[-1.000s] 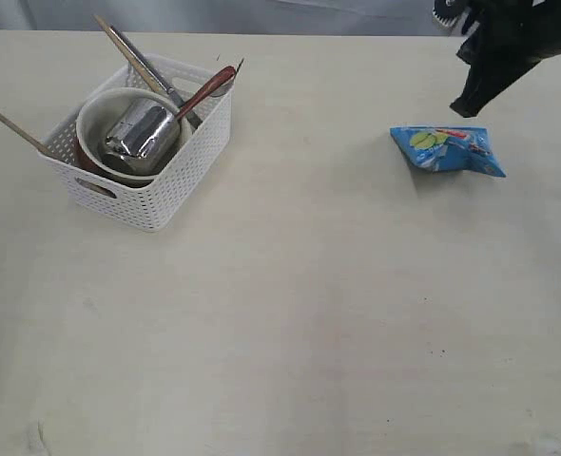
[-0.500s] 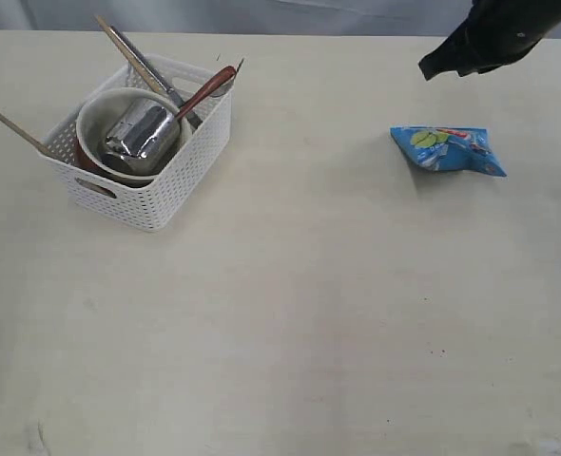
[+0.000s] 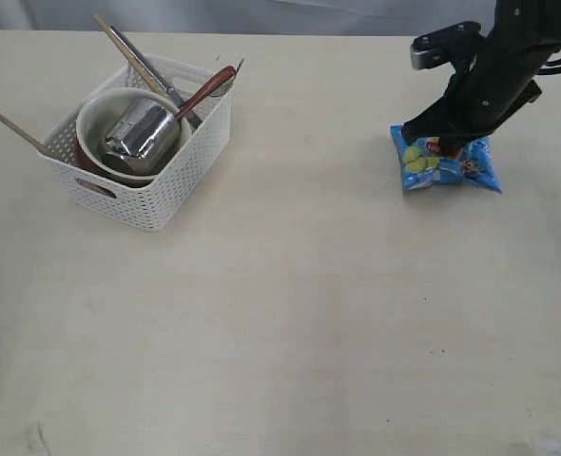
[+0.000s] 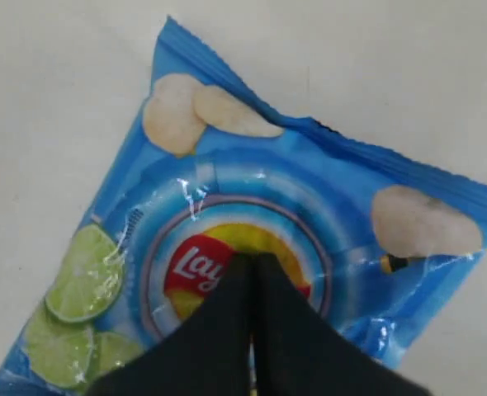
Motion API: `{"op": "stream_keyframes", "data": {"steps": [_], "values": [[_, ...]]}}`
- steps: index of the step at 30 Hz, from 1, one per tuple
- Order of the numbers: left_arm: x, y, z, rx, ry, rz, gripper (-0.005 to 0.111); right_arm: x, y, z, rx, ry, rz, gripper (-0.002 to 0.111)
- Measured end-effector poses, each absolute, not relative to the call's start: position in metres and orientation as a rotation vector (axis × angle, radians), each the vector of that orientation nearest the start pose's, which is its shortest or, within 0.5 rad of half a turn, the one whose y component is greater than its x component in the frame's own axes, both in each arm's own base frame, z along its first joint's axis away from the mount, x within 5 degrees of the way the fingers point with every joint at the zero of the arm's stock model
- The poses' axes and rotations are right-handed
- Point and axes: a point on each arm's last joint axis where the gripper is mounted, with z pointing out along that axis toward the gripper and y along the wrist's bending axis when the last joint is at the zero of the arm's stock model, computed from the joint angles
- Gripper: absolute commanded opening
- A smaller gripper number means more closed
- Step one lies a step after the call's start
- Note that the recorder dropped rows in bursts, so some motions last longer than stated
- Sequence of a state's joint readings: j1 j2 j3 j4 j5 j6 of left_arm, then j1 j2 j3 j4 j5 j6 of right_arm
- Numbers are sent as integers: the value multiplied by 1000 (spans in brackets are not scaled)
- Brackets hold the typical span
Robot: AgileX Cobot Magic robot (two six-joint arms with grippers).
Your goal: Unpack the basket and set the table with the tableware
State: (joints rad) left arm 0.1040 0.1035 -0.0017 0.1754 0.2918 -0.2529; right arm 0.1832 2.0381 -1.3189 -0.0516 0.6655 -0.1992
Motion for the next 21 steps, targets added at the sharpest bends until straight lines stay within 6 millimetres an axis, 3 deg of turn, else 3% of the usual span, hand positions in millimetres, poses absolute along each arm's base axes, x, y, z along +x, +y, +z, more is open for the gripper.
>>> {"op": "stream_keyframes", "data": {"steps": [9,11,17,21], "values": [[60,11,182,-211,1861,60,0,396,70,139,-583,2817,-45,-1],[60,11,182,-211,1861,60,0,398,71,152,-570,2789,-40,-1],[60,11,182,-211,1861,60,0,398,73,224,-499,2594,-6,-1],[60,11,182,-211,1861,60,0,391,76,261,-422,2500,78,-1]]}}
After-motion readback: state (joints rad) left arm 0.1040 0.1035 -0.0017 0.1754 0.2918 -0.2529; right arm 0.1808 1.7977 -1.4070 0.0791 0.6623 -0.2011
